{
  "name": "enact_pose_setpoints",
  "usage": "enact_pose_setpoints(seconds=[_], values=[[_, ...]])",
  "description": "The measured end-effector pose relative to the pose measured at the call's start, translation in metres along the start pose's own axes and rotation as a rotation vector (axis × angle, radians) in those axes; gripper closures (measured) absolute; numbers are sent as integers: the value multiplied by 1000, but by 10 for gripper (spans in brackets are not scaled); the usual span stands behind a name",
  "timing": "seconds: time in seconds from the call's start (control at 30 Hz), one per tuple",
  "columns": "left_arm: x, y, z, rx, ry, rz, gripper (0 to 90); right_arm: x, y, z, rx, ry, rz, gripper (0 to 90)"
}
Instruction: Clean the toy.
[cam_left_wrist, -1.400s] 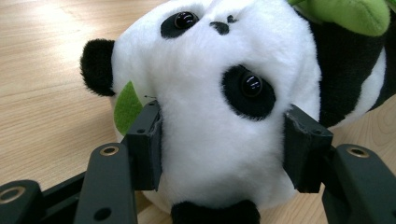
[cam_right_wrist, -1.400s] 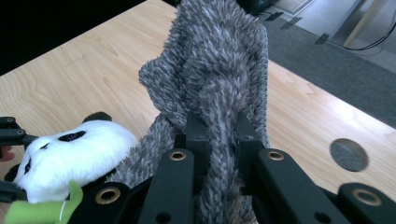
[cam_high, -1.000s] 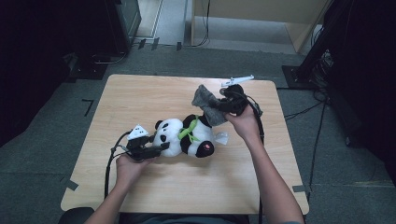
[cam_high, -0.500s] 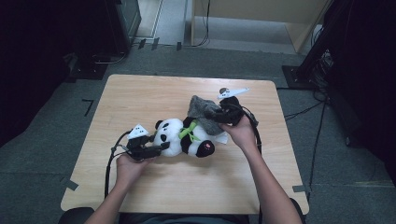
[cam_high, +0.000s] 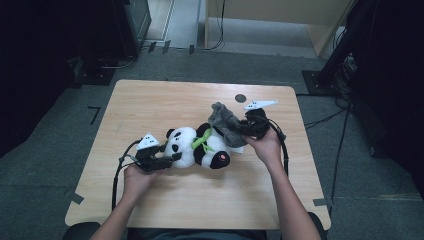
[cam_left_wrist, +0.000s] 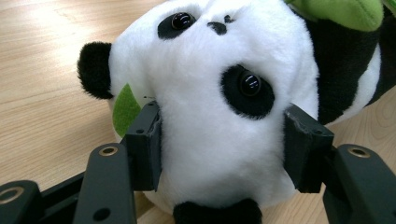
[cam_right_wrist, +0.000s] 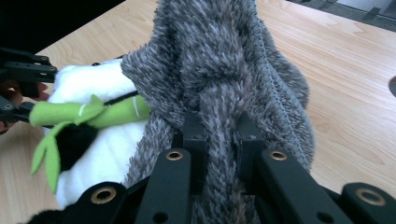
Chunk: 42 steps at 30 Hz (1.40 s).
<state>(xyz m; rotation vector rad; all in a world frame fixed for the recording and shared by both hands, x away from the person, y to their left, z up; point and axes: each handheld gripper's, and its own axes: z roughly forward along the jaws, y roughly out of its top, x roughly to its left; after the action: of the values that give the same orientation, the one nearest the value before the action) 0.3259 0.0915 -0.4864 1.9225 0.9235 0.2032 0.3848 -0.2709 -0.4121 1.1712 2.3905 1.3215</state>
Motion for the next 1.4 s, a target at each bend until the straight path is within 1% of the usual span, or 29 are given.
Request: enact_pose_setpoints(seconds=[0.03,0.1,0.17,0.2,0.23,0.27,0.3,0.33,0.4,0.47,0.53,0.67,0.73,0.77,0.8,0.83,0.87,0.9,0.93,0.97,1.0,1.07,1.13,1.17,1.2,1.23,1.27,1.37,1.4], values=[[0,0,0,0,1,-2,401,-1,-2,-1,-1,-10,-4,805],[0,0,0,2,2,-1,401,-2,-5,-1,-5,-11,-1,804],[-1,0,0,1,4,-2,401,-5,-9,-3,-12,-28,-2,791],[-1,0,0,1,4,-2,401,-5,-9,-3,-12,-28,-2,791],[0,0,0,1,4,-1,401,-7,-11,-4,-8,-34,9,791],[0,0,0,1,3,0,401,-13,-14,-5,17,-45,39,803],[0,0,0,3,4,2,401,-13,-14,-5,17,-45,39,803],[0,0,0,2,3,9,400,-16,-16,-6,35,-71,45,814],[-1,0,0,3,4,10,399,-18,-18,-7,30,-79,47,814],[0,0,0,0,4,14,396,-22,-20,-9,27,-88,68,814],[0,-1,0,-4,3,15,395,-28,-21,-14,15,-110,90,814],[0,-2,0,-8,3,18,394,-30,-17,-23,-11,-126,98,815],[-1,-2,0,-7,6,19,391,-30,-14,-29,-25,-145,77,815],[-2,-1,-1,1,9,28,388,-28,-9,-34,-33,-148,70,815],[-2,-1,-1,1,9,28,388,-28,-9,-34,-33,-148,70,815],[-2,-1,-1,3,8,26,388,-27,-7,-35,-47,-143,68,815],[-2,0,0,2,9,21,387,-25,-4,-34,-70,-124,62,811],[-2,0,0,2,9,21,387,-23,-2,-33,-75,-115,58,812],[-3,-1,0,-1,11,19,386,-21,-1,-30,-83,-103,42,812],[-3,-1,0,-1,11,19,386,-21,-1,-30,-83,-103,42,812],[-4,-2,0,-4,17,20,386,-15,3,-26,-85,-87,12,813],[-5,-2,0,-7,22,20,386,-9,7,-22,-103,-77,-16,813],[-6,-2,0,-7,25,24,386,-4,12,-17,-105,-49,-19,813],[-7,-3,0,-8,26,22,386,-4,12,-17,-105,-49,-19,813],[-8,-3,1,-12,29,26,386,3,16,-12,-111,-27,-40,812],[-8,-3,1,-12,29,26,386,3,16,-12,-111,-27,-40,812],[-8,-4,0,-13,29,26,385,10,19,-6,-96,-8,-57,806],[-8,-4,0,-12,29,27,384,14,19,2,-75,15,-60,802],[-8,-3,0,-12,30,24,384,18,17,10,-37,13,-71,802]])
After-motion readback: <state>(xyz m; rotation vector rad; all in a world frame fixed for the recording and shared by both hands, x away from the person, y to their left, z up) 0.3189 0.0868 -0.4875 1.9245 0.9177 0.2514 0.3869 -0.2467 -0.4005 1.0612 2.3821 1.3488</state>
